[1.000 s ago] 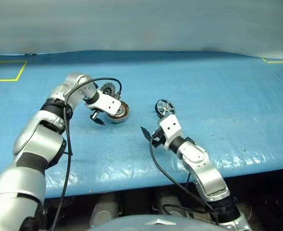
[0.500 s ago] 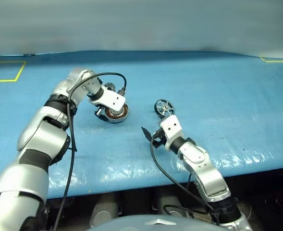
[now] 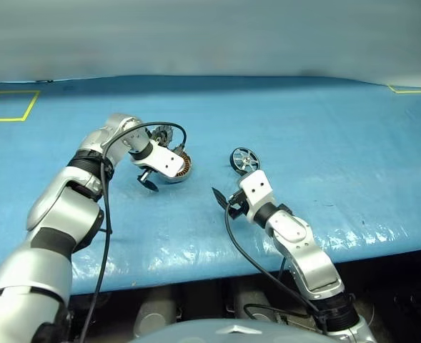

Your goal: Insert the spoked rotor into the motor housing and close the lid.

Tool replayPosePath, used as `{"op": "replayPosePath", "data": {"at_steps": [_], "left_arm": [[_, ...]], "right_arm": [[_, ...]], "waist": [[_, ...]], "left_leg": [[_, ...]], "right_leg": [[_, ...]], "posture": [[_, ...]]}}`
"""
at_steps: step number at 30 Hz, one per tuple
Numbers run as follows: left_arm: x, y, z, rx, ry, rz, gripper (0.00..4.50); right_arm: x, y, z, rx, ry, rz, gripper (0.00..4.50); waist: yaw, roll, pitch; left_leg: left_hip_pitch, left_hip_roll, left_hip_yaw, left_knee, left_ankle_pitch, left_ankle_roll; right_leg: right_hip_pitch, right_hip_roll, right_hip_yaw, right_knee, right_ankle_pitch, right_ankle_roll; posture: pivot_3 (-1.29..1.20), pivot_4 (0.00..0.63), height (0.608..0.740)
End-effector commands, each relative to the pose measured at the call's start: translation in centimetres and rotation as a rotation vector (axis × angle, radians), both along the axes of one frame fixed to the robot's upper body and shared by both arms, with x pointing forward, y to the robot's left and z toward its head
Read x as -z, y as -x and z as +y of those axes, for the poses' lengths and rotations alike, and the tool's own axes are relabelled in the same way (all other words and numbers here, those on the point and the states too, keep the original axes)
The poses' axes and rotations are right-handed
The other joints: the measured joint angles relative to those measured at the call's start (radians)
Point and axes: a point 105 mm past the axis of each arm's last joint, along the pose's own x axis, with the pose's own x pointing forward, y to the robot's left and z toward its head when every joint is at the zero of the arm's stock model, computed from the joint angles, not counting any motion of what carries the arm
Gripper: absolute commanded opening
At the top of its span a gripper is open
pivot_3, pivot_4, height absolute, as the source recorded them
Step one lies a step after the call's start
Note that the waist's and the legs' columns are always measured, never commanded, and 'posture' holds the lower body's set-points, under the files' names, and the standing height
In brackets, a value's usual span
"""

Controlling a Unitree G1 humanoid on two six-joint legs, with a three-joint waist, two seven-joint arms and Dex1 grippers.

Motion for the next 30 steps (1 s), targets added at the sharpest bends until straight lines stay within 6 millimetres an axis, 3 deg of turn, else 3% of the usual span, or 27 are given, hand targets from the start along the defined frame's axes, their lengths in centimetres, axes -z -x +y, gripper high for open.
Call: {"op": "replayPosePath", "data": {"at_steps": [1,5,8,11,14,18,23,26,30], "left_arm": [[-0.2,0.0,0.2,0.018,-0.022,-0.017,4.50],[0.2,-0.1,0.3,0.020,-0.035,-0.029,4.50],[0.4,0.0,0.5,0.047,-0.059,-0.033,3.93],[0.3,-0.8,-0.1,0.040,-0.029,-0.102,2.99],[0.4,-0.9,-0.1,0.056,-0.045,-0.110,2.99],[0.5,-1.2,-0.4,0.071,-0.026,-0.158,2.28],[0.3,-0.8,-1.4,0.172,0.001,-0.193,2.28],[-1.3,-1.7,-3.0,0.264,0.027,-0.341,2.28],[-2.0,-1.5,-4.3,0.373,0.041,-0.413,2.28]], "right_arm": [[-1.5,0.0,-0.2,0.011,-0.013,-0.062,4.47],[-1.5,0.0,-0.2,0.012,-0.016,-0.063,4.47],[-1.6,-0.1,-0.2,0.011,-0.017,-0.066,4.50],[-1.7,-0.1,-0.2,0.010,-0.015,-0.068,4.50],[-1.7,-0.1,-0.3,0.009,-0.013,-0.069,4.50],[-1.9,-0.1,-0.4,0.007,-0.011,-0.073,4.50],[-2.0,0.1,-0.6,0.005,-0.007,-0.075,4.50],[-2.0,0.3,-0.8,0.001,-0.001,-0.068,4.50],[-1.8,0.7,-1.0,-0.008,0.015,-0.056,4.50]], "waist": [[0.000,0.000,0.000],[0.000,0.000,0.000],[-0.001,0.000,0.000],[-0.001,0.000,0.000],[-0.001,0.000,0.000],[-0.001,0.000,0.000],[0.001,0.000,0.000],[0.007,0.000,0.000],[0.014,0.000,0.000]], "left_leg": [[0.000,0.000,0.000,0.000,0.000,0.000],[0.000,0.000,0.000,0.000,0.000,0.000],[0.000,0.000,0.000,0.000,0.000,0.000],[0.001,0.000,0.000,0.000,0.000,0.000],[0.001,0.000,0.000,0.000,0.000,0.000],[0.001,0.000,0.001,0.000,0.000,0.000],[0.002,0.000,0.000,0.001,0.000,0.001],[0.001,0.000,0.000,0.001,0.000,0.001],[0.001,-0.001,0.000,0.002,0.000,0.001]], "right_leg": [[0.000,0.000,0.000,0.000,0.000,0.000],[0.000,0.000,0.000,0.000,0.000,0.000],[0.000,0.000,0.000,0.000,0.000,0.000],[0.001,0.000,0.000,0.000,0.000,0.000],[0.001,0.000,0.000,0.000,0.001,0.000],[0.001,0.000,0.000,0.001,0.001,0.000],[0.001,0.000,0.000,0.001,0.001,0.000],[0.001,0.000,0.000,0.001,0.001,0.001],[0.001,-0.001,0.000,0.000,0.002,0.002]], "posture": [[0.00,0.150,0.740],[0.00,0.150,0.740],[0.00,0.150,0.740],[0.00,0.150,0.740],[0.00,0.150,0.740],[0.00,0.150,0.740],[0.00,0.150,0.740],[0.00,0.150,0.740],[0.00,0.150,0.740]]}}
